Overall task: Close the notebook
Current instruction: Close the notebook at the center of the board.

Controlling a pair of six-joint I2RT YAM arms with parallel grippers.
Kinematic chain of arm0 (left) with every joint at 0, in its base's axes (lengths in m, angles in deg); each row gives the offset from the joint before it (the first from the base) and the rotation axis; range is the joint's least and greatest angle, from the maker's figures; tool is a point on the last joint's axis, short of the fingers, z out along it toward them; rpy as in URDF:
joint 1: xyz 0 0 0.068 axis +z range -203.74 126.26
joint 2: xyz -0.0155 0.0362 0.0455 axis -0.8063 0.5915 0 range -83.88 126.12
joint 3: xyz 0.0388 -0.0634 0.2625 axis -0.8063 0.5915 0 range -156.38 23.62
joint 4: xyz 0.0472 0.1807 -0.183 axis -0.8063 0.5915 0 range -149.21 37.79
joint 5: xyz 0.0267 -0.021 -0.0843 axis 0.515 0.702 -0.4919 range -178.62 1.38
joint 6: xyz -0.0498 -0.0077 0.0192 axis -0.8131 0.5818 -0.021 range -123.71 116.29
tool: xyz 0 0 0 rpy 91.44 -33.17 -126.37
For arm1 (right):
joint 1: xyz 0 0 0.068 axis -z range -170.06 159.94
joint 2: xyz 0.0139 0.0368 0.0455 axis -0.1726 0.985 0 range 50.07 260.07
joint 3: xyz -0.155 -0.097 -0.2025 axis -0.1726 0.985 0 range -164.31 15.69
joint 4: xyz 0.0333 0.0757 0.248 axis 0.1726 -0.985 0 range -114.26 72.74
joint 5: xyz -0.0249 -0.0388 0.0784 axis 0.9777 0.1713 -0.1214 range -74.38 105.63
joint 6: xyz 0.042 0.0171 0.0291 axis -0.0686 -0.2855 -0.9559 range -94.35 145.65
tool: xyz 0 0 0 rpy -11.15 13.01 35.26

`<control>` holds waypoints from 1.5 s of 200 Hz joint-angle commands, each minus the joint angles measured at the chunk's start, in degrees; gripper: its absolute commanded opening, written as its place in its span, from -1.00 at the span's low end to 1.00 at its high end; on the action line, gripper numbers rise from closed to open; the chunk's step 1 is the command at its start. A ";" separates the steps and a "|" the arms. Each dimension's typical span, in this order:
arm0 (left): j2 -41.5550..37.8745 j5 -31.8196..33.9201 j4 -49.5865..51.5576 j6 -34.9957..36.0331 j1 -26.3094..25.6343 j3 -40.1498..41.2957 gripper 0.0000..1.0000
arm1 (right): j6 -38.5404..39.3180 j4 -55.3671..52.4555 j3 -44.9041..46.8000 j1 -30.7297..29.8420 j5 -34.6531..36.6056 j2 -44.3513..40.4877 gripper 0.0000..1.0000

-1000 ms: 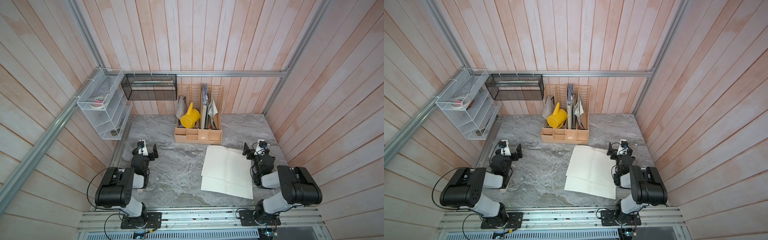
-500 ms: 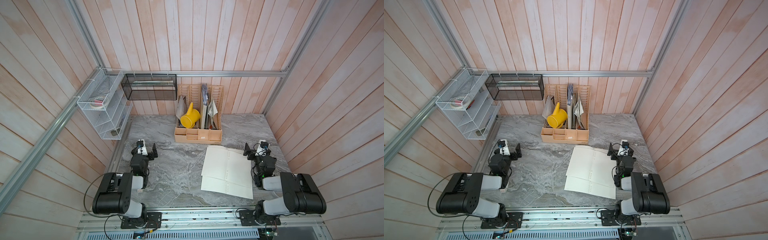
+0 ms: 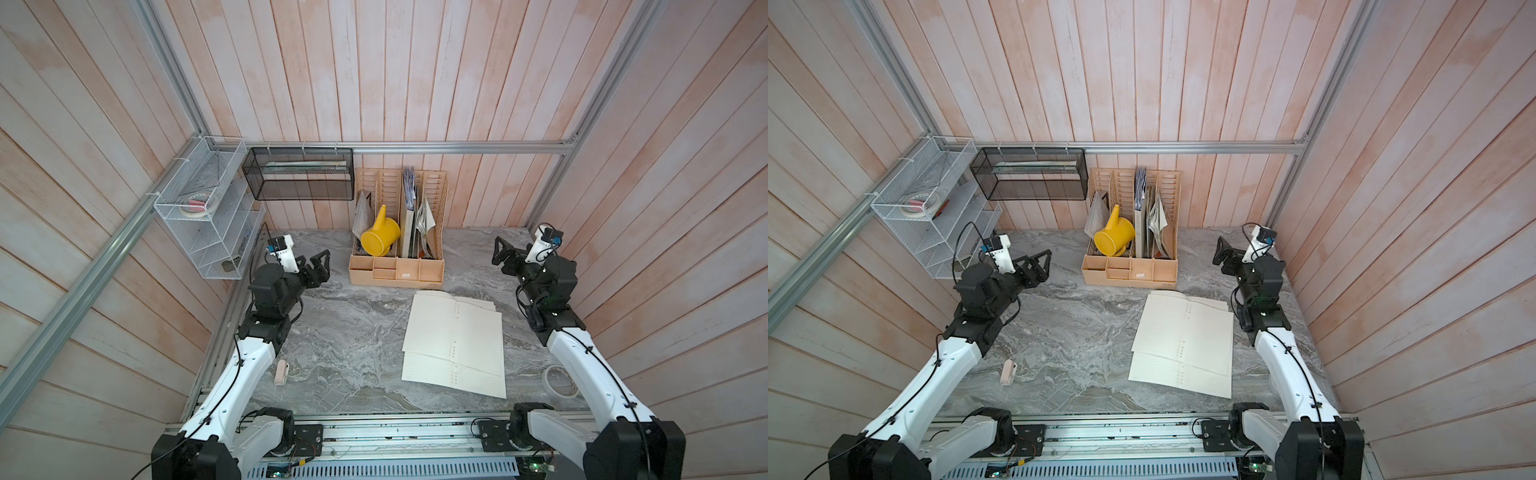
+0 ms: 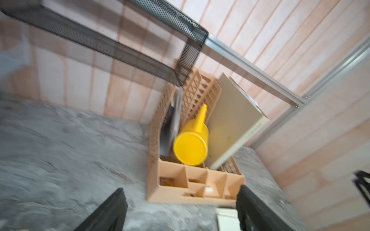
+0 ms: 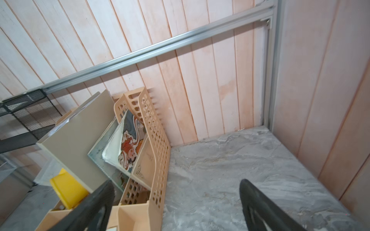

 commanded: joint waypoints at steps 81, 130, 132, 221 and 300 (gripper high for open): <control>1.27 3.72 -9.19 -42.55 -34.77 17.61 0.63 | -16.17 -19.43 16.22 -9.53 -6.87 -6.37 0.96; 10.42 7.00 -15.23 -49.79 -40.70 17.24 0.62 | -19.99 -20.22 22.56 -9.70 -6.99 -10.71 0.97; 10.69 7.03 -16.19 -50.32 -40.87 17.57 0.61 | -20.08 -20.30 22.94 -9.67 -6.79 -10.86 0.96; 25.58 4.83 -34.59 -64.69 -46.00 16.75 0.57 | -19.32 -24.32 28.06 -9.61 -6.90 -12.93 0.96; 34.25 7.02 -40.08 -71.10 -49.28 14.36 0.57 | -19.21 -24.11 30.67 -9.60 -8.93 -13.73 0.96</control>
